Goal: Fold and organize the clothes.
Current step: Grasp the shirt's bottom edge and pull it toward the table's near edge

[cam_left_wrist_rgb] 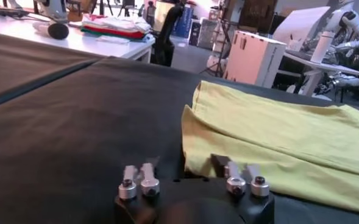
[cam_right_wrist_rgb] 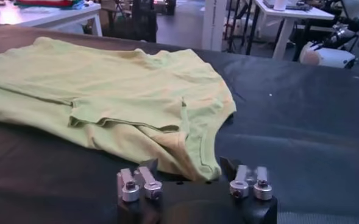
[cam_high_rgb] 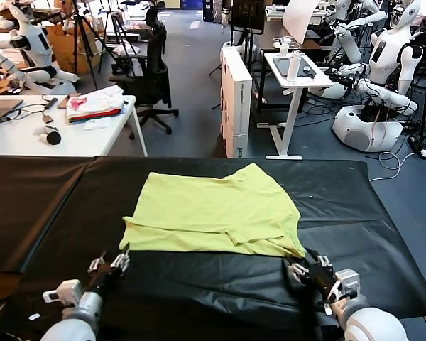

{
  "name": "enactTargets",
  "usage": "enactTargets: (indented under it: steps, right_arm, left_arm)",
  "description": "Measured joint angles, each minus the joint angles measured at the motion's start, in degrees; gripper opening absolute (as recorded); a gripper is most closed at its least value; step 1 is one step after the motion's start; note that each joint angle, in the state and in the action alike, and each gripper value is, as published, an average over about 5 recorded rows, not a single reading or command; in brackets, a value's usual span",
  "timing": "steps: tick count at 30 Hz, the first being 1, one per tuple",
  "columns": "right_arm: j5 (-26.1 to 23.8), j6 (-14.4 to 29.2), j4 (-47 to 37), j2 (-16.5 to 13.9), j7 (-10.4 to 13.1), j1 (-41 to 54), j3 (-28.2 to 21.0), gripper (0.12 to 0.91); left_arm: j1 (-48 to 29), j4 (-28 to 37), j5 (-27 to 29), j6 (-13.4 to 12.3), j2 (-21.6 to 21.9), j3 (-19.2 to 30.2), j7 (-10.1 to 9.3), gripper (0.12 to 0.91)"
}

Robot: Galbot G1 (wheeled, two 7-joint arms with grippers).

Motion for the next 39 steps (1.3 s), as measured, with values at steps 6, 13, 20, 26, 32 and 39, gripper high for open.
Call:
enactTargets:
  steps: [6, 13, 20, 26, 32, 39]
  right_arm:
    - [0.3, 0.0, 0.3, 0.0, 0.2, -0.3, 0.1, 0.138]
    - [0.3, 0.1, 0.3, 0.2, 0.2, -0.4, 0.0, 0.138]
    - [0.3, 0.1, 0.3, 0.2, 0.3, -0.4, -0.1, 0.138]
    - [0.3, 0.1, 0.2, 0.3, 0.3, -0.3, -0.2, 0.138]
    - [0.3, 0.1, 0.1, 0.4, 0.4, -0.3, -0.2, 0.138]
    - [1.3, -0.7, 1.1, -0.4, 1.5, -1.3, 0.1, 0.138]
  left_arm:
    - [0.6, 0.0, 0.1, 0.1, -0.1, 0.1, 0.53, 0.148]
    - [1.4, -1.6, -0.3, -1.1, -0.8, -0.5, -0.08, 0.176]
    - [0.8, -1.5, -2.4, -0.7, -2.1, 0.1, -1.16, 0.557]
    - [0.5, -0.7, -2.7, -0.6, -3.0, 0.7, -1.6, 0.855]
    - [0.9, -0.7, -2.8, -0.9, -3.1, 0.6, -1.01, 0.67]
    - [1.9, -1.5, -1.6, -1.5, -3.1, 0.8, 0.44, 0.236]
